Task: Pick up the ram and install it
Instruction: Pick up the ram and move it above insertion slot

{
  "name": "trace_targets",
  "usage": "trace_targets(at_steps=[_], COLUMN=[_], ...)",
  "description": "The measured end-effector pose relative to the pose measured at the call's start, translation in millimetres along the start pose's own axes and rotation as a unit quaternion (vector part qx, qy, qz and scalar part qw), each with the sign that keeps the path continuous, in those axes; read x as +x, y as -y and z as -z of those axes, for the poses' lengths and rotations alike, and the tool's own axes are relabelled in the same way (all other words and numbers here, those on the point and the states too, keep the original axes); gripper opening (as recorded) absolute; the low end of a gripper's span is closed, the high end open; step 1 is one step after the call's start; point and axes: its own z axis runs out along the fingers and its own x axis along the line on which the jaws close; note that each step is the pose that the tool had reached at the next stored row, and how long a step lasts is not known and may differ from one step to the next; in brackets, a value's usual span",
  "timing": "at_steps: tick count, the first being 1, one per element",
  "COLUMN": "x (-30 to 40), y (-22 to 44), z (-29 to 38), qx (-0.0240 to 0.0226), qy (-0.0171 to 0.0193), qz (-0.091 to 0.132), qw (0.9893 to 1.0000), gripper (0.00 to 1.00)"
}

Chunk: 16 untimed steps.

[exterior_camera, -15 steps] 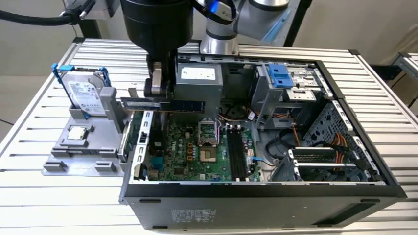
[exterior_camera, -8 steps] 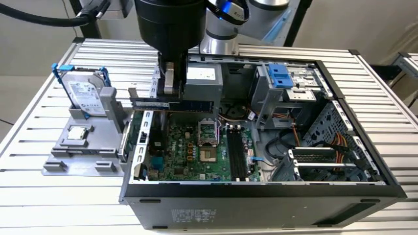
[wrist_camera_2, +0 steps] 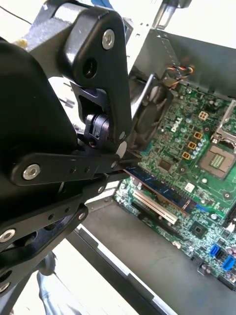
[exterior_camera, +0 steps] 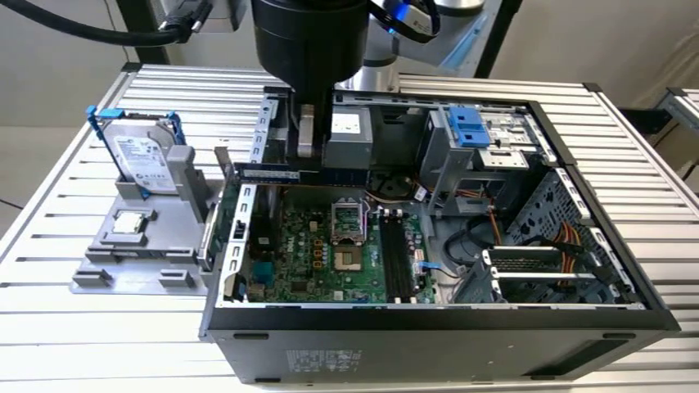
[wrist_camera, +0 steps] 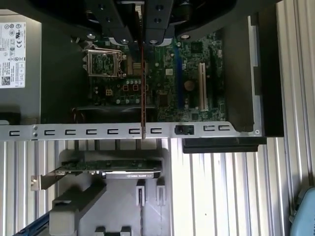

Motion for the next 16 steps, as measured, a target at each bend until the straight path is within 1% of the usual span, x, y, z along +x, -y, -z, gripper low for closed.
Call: trace_targets(at_steps=[10,16], x=[-1.5,-2.3], y=[18.3,28.0], z=[0.1,0.1], qx=[0.0,0.0], qy=[0.0,0.0], qz=[0.0,0.0], qw=[1.0,1.0], gripper=[0.0,0.0])
